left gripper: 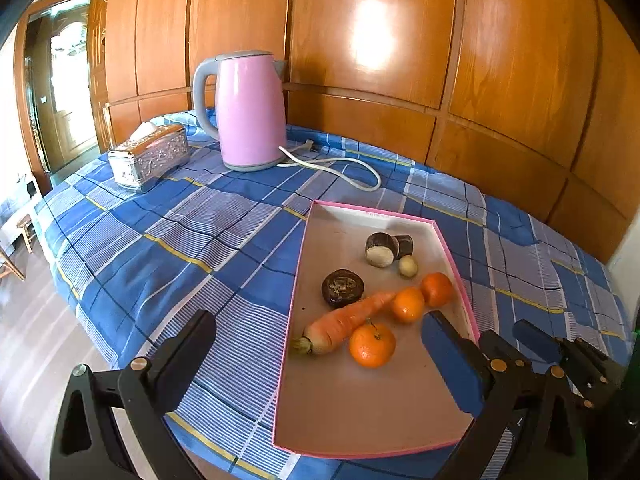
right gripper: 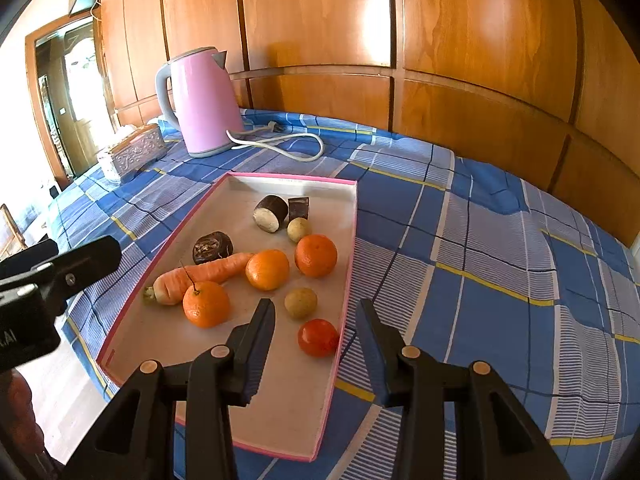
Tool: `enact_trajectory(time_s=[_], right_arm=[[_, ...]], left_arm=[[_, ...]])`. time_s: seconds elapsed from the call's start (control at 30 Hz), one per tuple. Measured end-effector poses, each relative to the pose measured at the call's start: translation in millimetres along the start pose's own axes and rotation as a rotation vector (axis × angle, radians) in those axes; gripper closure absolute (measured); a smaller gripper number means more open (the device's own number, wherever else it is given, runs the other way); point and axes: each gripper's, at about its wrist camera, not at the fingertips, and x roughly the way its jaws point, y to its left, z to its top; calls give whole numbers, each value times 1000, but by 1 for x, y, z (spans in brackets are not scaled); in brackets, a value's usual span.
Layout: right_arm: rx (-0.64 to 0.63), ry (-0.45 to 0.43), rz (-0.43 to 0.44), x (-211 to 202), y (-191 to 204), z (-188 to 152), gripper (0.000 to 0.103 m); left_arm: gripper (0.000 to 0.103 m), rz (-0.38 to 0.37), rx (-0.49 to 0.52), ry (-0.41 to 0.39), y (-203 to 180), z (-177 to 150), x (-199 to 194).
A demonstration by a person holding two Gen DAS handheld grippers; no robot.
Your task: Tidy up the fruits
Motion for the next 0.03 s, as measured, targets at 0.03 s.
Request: enact_trajectory(time_s=[0.03], right_arm=[[1,-1,0,0,-1,0,61]], left_arm=[[0,-6,0,3,0,0,0]])
